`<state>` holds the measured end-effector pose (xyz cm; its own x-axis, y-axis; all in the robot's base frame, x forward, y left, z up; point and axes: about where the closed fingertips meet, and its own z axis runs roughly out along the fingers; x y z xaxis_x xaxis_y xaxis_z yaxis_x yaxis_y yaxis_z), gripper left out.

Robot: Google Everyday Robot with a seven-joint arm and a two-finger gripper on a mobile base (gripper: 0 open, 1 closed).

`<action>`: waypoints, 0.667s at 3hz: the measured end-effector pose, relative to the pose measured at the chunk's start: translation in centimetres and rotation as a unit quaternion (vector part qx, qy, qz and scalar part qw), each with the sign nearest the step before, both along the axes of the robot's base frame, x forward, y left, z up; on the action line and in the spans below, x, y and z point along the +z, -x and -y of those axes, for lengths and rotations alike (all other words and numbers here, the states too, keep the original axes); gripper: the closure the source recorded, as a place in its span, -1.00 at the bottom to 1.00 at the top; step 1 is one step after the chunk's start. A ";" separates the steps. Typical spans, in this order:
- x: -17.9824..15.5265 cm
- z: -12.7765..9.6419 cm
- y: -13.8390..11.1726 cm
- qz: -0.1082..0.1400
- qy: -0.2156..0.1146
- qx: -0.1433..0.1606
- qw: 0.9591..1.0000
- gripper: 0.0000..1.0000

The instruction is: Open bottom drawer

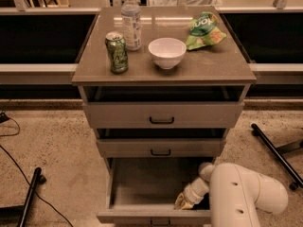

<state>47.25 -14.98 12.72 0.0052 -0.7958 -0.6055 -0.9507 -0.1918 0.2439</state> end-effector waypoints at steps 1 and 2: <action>1.8 -0.1 1.6 -0.009 -0.004 0.009 1.000 1.00; 4.2 -0.6 2.2 0.017 -0.077 -0.031 0.996 1.00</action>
Offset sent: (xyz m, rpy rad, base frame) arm -0.0332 -0.0333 0.0920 0.4180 -0.1682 -0.2494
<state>45.05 -14.41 16.90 -0.0189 -0.6933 -0.7204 -0.9688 -0.1654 0.1845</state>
